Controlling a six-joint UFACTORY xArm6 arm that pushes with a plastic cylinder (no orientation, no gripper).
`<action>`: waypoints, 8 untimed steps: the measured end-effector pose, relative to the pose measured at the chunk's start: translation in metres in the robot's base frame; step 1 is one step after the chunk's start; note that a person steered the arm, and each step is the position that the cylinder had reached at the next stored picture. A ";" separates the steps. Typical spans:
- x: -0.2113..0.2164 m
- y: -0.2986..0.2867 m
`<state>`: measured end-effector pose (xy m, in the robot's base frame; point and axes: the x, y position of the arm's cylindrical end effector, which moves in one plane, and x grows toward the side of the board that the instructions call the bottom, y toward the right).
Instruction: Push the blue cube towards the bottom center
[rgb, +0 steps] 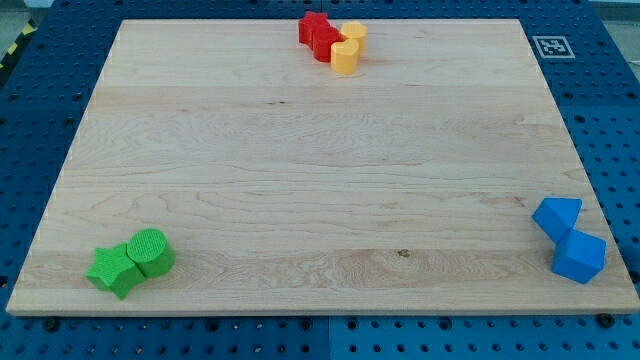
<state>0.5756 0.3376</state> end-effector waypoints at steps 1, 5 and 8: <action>0.041 -0.027; 0.041 -0.057; 0.001 -0.075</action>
<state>0.5766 0.2628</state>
